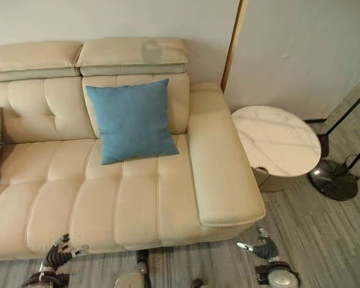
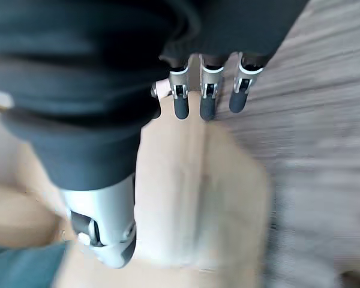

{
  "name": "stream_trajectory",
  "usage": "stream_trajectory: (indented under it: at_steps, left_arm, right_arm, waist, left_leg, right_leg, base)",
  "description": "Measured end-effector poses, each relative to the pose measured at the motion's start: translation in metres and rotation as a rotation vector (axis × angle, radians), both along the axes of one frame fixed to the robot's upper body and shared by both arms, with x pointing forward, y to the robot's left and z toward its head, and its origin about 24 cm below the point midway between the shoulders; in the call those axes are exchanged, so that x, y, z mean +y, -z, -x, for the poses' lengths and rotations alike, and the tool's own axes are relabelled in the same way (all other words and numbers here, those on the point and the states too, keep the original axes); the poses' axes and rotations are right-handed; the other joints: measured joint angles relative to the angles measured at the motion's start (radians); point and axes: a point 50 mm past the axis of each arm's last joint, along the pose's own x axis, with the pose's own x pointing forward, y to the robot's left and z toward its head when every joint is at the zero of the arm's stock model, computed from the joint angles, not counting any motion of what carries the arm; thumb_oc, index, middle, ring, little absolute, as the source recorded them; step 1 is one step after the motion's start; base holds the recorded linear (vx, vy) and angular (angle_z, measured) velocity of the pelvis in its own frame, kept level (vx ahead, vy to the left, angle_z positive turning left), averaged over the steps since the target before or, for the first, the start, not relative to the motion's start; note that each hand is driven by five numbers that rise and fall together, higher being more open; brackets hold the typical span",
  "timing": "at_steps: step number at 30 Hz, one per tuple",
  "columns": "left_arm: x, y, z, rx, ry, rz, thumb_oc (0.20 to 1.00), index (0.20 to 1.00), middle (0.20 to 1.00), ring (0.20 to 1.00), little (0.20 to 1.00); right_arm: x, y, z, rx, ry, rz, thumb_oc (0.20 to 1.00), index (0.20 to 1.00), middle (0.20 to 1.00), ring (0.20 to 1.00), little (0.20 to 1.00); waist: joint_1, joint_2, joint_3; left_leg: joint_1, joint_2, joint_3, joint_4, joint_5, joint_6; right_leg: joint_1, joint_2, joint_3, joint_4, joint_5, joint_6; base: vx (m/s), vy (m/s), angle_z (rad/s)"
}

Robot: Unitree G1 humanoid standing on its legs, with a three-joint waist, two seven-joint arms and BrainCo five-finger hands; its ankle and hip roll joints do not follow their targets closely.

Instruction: Pick up all the scattered cushions and arrange them neatly on the sofa.

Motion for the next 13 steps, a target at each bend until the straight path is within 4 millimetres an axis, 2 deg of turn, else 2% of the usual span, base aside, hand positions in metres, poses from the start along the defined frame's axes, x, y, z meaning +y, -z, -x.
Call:
stream_trajectory:
  at_steps: [1, 3, 4, 5, 6, 7, 8, 10, 11, 12, 13]
  left_arm:
    - [0.002, -0.001, -0.001, 0.002, 0.002, -0.006, 1.000, 1.000, 1.000, 1.000, 1.000]
    - [0.012, -0.007, -0.005, -0.010, 0.006, -0.038, 1.000, 1.000, 1.000, 1.000, 1.000]
    - [0.016, -0.009, -0.006, -0.011, 0.009, -0.050, 1.000, 1.000, 1.000, 1.000, 1.000]
    - [0.020, -0.013, -0.012, -0.022, 0.026, -0.064, 1.000, 1.000, 1.000, 1.000, 1.000]
    - [0.019, -0.013, -0.015, -0.024, 0.039, -0.059, 1.000, 1.000, 1.000, 1.000, 1.000]
    - [0.017, -0.016, -0.021, -0.043, 0.050, -0.057, 1.000, 1.000, 1.000, 1.000, 1.000]
    - [0.017, -0.019, -0.030, -0.064, 0.059, -0.062, 1.000, 1.000, 1.000, 1.000, 1.000]
    - [0.014, -0.016, -0.031, -0.049, 0.078, -0.058, 1.000, 1.000, 1.000, 1.000, 1.000]
    - [0.010, -0.014, -0.032, -0.035, 0.104, -0.049, 1.000, 1.000, 1.000, 1.000, 1.000]
    - [-0.002, -0.012, -0.039, -0.031, 0.108, -0.044, 1.000, 1.000, 1.000, 1.000, 1.000]
    - [-0.011, -0.012, -0.047, -0.040, 0.124, -0.039, 1.000, 1.000, 1.000, 1.000, 1.000]
  right_arm:
    - [-0.005, 0.000, 0.003, 0.015, 0.014, 0.019, 1.000, 1.000, 1.000, 1.000, 1.000]
    - [-0.001, 0.000, 0.003, 0.004, 0.018, 0.008, 1.000, 1.000, 1.000, 1.000, 1.000]
    - [0.002, -0.001, 0.002, -0.009, 0.015, 0.001, 1.000, 1.000, 1.000, 1.000, 1.000]
    - [0.006, -0.003, -0.005, -0.026, -0.005, -0.008, 1.000, 1.000, 1.000, 1.000, 1.000]
    - [0.008, -0.006, -0.011, -0.046, -0.011, -0.011, 1.000, 1.000, 1.000, 1.000, 1.000]
    - [0.008, -0.007, -0.014, -0.056, -0.012, -0.011, 1.000, 1.000, 1.000, 1.000, 1.000]
    - [0.013, -0.005, -0.019, -0.064, -0.018, -0.034, 1.000, 1.000, 1.000, 1.000, 1.000]
    - [0.013, -0.006, -0.021, -0.067, -0.025, -0.040, 1.000, 1.000, 1.000, 1.000, 1.000]
    - [0.013, -0.005, -0.021, -0.060, -0.025, -0.043, 1.000, 1.000, 1.000, 1.000, 1.000]
    - [0.020, -0.001, -0.021, -0.052, -0.037, -0.061, 1.000, 1.000, 1.000, 1.000, 1.000]
    - [0.026, 0.000, -0.023, -0.049, -0.056, -0.067, 1.000, 1.000, 1.000, 1.000, 1.000]
  waist:
    - [-0.015, -0.019, -0.001]
    - [-0.040, -0.109, -0.017]
    - [-0.061, -0.140, -0.032]
    - [-0.065, -0.156, -0.031]
    - [-0.073, -0.141, -0.037]
    - [-0.083, -0.124, -0.040]
    - [-0.086, -0.129, -0.037]
    - [-0.091, -0.119, -0.038]
    - [-0.093, -0.108, -0.049]
    - [-0.090, -0.113, -0.051]
    - [-0.089, -0.110, -0.055]
  left_leg:
    - [-0.007, -0.035, -0.015, 0.045, 0.004, 0.005]
    - [-0.013, -0.157, -0.061, 0.212, -0.055, -0.001]
    - [0.023, -0.188, -0.061, 0.213, -0.077, 0.007]
    - [0.104, -0.197, -0.073, 0.217, -0.125, 0.014]
    - [0.224, -0.193, -0.074, 0.124, -0.095, 0.018]
    - [0.268, -0.183, -0.085, 0.042, -0.093, 0.021]
    - [0.282, -0.182, -0.087, -0.002, -0.087, 0.032]
    - [0.305, -0.180, -0.087, -0.043, -0.084, 0.035]
    - [0.317, -0.182, -0.081, -0.089, -0.091, 0.052]
    - [0.321, -0.193, -0.067, -0.089, -0.096, 0.056]
    - [0.327, -0.200, -0.065, -0.090, -0.095, 0.059]
  right_leg:
    - [-0.005, -0.026, -0.021, 0.000, 0.017, -0.022]
    - [-0.001, -0.120, -0.021, -0.042, 0.042, -0.002]
    - [0.002, -0.144, -0.023, -0.075, 0.070, 0.009]
    - [0.014, -0.153, -0.005, -0.107, 0.096, 0.015]
    - [0.033, -0.137, -0.007, -0.132, 0.106, 0.028]
    - [0.032, -0.122, -0.020, -0.132, 0.107, 0.034]
    - [0.034, -0.123, -0.031, -0.144, 0.122, 0.060]
    - [0.060, -0.121, -0.049, -0.173, 0.134, 0.079]
    - [0.072, -0.121, -0.060, -0.218, 0.147, 0.112]
    - [0.071, -0.124, -0.028, -0.240, 0.169, 0.121]
    - [0.080, -0.126, -0.025, -0.248, 0.180, 0.126]
  base:
    - [-0.34, -0.109, 0.35]
    - [-0.16, -0.046, 0.46]
    - [-0.12, -0.018, 0.24]
    - [-0.03, 0.014, 0.09]
    - [0.01, 0.041, 0.05]
    - [0.01, 0.070, 0.24]
    - [0.02, 0.099, 0.31]
    - [0.04, 0.103, 0.31]
    - [0.03, 0.107, 0.18]
    - [0.03, 0.107, 0.05]
    - [0.01, 0.075, -0.17]
